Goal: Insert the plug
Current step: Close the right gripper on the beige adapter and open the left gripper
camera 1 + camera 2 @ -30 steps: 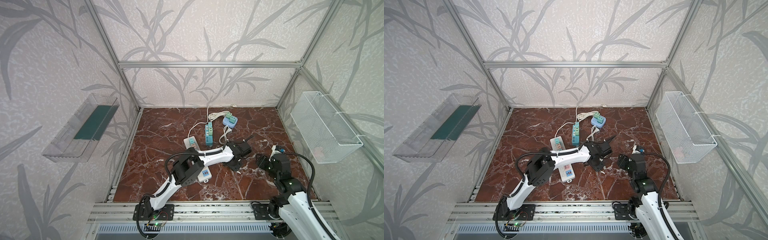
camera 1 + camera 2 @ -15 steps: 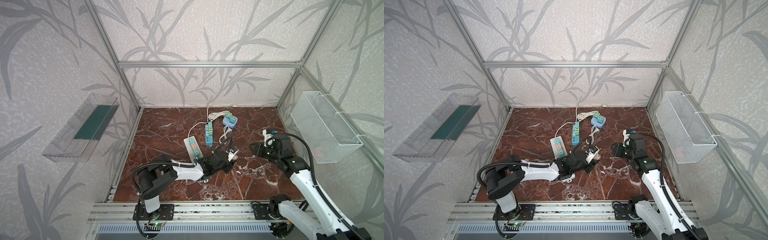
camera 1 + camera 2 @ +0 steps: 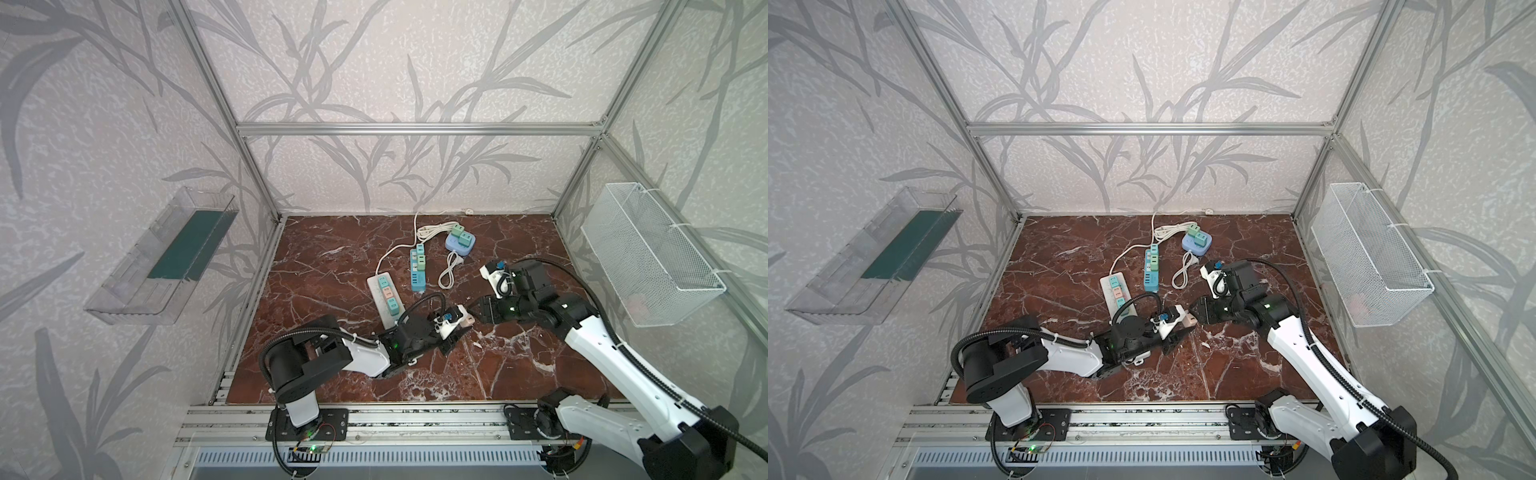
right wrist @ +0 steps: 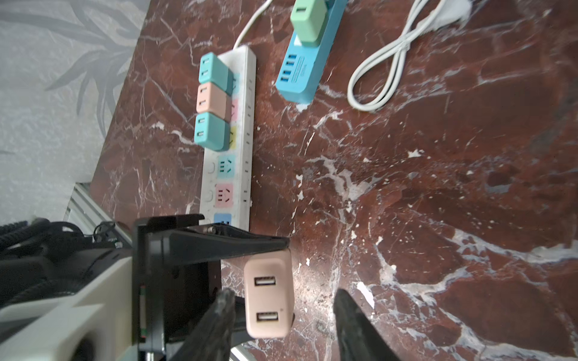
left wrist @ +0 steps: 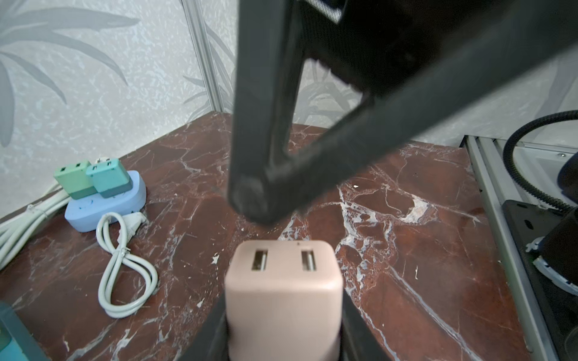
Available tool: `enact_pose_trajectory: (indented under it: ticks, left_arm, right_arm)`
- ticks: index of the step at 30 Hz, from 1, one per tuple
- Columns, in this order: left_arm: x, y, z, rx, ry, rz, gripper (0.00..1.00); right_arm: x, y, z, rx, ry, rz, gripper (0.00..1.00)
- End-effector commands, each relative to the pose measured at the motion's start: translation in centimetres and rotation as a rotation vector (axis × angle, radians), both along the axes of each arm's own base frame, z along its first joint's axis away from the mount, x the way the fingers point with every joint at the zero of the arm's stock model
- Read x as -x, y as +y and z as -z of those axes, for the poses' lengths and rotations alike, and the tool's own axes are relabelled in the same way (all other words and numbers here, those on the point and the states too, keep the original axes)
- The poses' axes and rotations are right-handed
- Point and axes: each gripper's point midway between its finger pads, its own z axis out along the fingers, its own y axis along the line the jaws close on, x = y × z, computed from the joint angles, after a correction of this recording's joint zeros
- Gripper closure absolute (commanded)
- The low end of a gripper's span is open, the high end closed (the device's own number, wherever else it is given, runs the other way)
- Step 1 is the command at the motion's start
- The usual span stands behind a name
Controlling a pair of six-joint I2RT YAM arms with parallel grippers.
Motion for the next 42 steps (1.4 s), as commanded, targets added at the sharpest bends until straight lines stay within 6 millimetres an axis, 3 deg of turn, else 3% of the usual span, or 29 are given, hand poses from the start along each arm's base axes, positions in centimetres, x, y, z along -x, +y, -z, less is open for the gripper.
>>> enact_pose_trajectory:
  ticks: [1, 5, 13, 16, 20, 24, 26, 30, 35, 39, 42]
  left_arm:
    - [0.6, 0.1, -2.6, 0.061, -0.066, 0.032, 0.77]
    - [0.9, 0.1, -2.6, 0.064, -0.065, 0.046, 0.77]
    - [1.0, 0.2, -2.2, 0.067, -0.06, 0.045, 0.76]
    - [1.0, 0.3, -2.4, 0.07, -0.063, 0.044, 0.76]
    - [0.9, 0.3, -2.5, 0.066, -0.068, 0.04, 0.74]
    - [0.9, 0.4, -2.5, 0.065, -0.068, 0.036, 0.7]
    - [0.8, 0.5, -2.5, 0.066, -0.07, 0.028, 0.65]
    - [0.2, 1.2, -2.7, 0.075, -0.072, -0.022, 0.4]
    - [-2.0, 4.6, -4.4, 0.185, -0.008, -0.231, 0.26]
    - [-3.2, 9.3, -5.9, 0.321, 0.093, -0.412, 0.22]
    - [-5.3, 13.6, -6.0, 0.369, 0.317, -0.571, 0.22]
  right_arm:
    - [1.0, 0.7, 0.3, 0.025, 0.022, -0.057, 0.48]
    - [1.5, 1.3, 1.1, 0.025, 0.039, -0.082, 0.5]
    - [1.7, 1.4, 0.8, 0.004, 0.032, -0.081, 0.69]
    - [1.6, 1.2, 1.2, 0.026, 0.04, -0.08, 0.6]
    - [1.7, 1.3, 2.0, 0.046, 0.06, -0.091, 0.6]
    - [1.6, 1.5, 1.8, 0.046, 0.049, -0.095, 0.77]
    - [1.5, 1.7, 1.4, 0.04, 0.037, -0.098, 0.84]
    - [1.1, 1.7, 0.5, 0.034, 0.007, -0.089, 0.9]
    - [0.0, 1.5, -0.9, 0.05, -0.061, -0.054, 0.93]
    - [-0.9, 2.4, -1.1, 0.12, -0.113, -0.041, 0.95]
    - [-1.5, 3.7, -0.9, 0.144, -0.149, -0.009, 0.96]
